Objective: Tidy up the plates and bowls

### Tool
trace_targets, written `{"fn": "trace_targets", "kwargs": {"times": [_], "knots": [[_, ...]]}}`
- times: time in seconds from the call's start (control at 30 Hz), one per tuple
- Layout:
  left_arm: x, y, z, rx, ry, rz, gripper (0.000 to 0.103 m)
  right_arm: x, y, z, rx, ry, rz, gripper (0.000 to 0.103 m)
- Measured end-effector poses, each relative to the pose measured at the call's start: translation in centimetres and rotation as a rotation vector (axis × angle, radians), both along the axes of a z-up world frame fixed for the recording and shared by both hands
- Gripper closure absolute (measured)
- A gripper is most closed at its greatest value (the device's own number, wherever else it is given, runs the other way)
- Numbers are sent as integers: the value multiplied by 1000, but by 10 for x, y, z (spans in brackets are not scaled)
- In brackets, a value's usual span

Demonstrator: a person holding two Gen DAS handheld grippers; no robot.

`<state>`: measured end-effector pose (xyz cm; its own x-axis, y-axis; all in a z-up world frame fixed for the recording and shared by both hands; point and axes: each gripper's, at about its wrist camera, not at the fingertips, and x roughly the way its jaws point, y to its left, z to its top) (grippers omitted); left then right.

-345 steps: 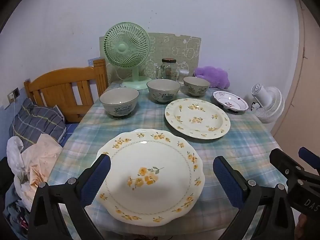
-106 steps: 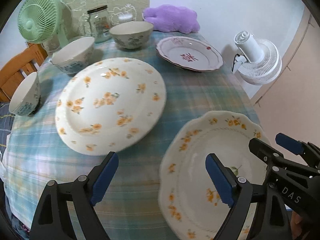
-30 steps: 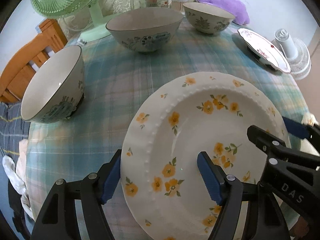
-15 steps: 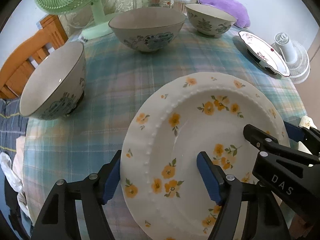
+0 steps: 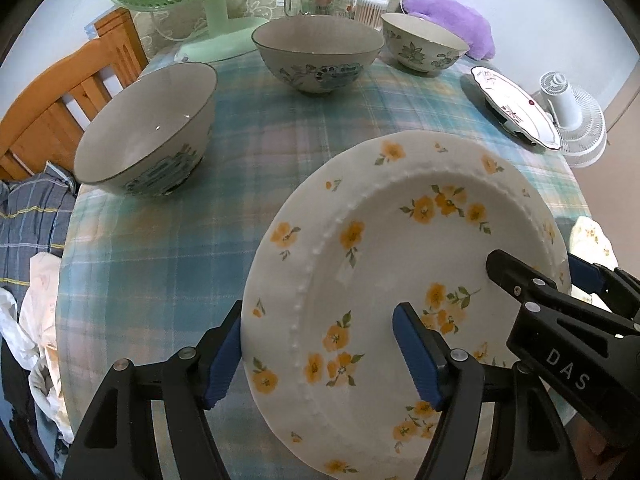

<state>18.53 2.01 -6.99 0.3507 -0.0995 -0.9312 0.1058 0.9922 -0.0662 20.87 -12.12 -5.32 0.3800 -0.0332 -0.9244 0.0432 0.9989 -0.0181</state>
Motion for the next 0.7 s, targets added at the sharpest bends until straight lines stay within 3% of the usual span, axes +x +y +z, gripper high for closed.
{"fn": "trace_targets", "kwargs": {"times": [0.33,0.7], "knots": [[-18,-3,17,-26,-25,-32,31,-25,-5,19,-6,-34,-34,37],[-33,-33,27,-5,-46,42,31,-35,-33,30,19,-53,28,37]]}}
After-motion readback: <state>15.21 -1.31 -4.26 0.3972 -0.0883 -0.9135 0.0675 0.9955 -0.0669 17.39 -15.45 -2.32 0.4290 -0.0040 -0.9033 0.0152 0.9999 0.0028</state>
